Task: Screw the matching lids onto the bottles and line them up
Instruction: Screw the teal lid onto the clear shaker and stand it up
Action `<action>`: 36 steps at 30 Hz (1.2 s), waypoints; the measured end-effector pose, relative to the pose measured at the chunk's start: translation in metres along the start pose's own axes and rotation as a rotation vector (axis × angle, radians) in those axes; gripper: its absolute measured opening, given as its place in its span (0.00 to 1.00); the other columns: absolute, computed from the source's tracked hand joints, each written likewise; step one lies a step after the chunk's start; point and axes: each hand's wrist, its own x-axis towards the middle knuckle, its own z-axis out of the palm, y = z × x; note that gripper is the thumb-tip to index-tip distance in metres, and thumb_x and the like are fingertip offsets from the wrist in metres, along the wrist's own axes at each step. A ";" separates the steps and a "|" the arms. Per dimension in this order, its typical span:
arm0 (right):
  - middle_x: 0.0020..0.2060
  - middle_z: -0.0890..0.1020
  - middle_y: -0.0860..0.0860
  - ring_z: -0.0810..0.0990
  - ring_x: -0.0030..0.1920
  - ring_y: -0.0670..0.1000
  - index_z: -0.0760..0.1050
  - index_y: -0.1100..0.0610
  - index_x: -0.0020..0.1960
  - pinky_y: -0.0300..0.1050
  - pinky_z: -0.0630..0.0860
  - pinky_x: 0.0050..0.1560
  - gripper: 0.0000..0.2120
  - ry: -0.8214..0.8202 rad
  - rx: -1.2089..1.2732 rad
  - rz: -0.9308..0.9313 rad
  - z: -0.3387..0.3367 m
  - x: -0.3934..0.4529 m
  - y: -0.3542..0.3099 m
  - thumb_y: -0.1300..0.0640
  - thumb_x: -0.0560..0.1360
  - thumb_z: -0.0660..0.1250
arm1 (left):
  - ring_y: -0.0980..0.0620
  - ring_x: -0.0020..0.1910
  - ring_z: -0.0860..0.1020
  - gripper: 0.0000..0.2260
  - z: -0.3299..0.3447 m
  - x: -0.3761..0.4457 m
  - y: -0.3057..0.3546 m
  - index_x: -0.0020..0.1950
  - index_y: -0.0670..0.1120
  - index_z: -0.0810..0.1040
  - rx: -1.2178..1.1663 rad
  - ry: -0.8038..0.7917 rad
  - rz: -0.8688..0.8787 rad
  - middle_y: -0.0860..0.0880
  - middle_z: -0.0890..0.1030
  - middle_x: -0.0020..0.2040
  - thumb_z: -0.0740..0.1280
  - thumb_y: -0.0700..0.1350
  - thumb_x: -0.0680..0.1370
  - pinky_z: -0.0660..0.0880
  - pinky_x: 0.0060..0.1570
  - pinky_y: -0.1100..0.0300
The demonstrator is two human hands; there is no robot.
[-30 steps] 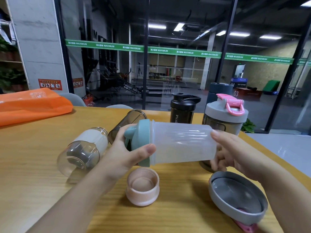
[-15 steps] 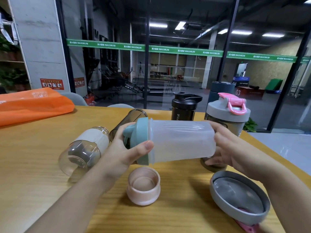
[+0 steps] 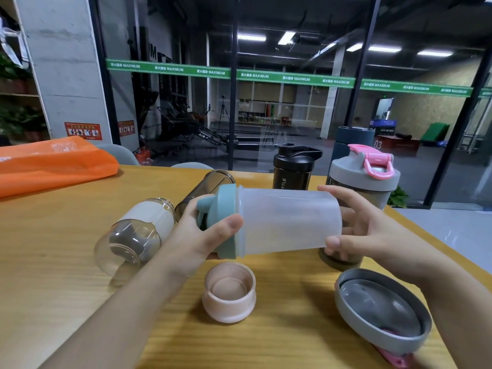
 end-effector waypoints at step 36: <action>0.25 0.78 0.50 0.71 0.24 0.47 0.76 0.57 0.51 0.43 0.65 0.30 0.34 -0.003 -0.122 0.166 0.007 0.002 0.002 0.27 0.67 0.58 | 0.55 0.47 0.82 0.32 0.000 -0.003 -0.001 0.56 0.62 0.70 0.018 -0.044 0.045 0.52 0.81 0.51 0.74 0.58 0.53 0.81 0.46 0.55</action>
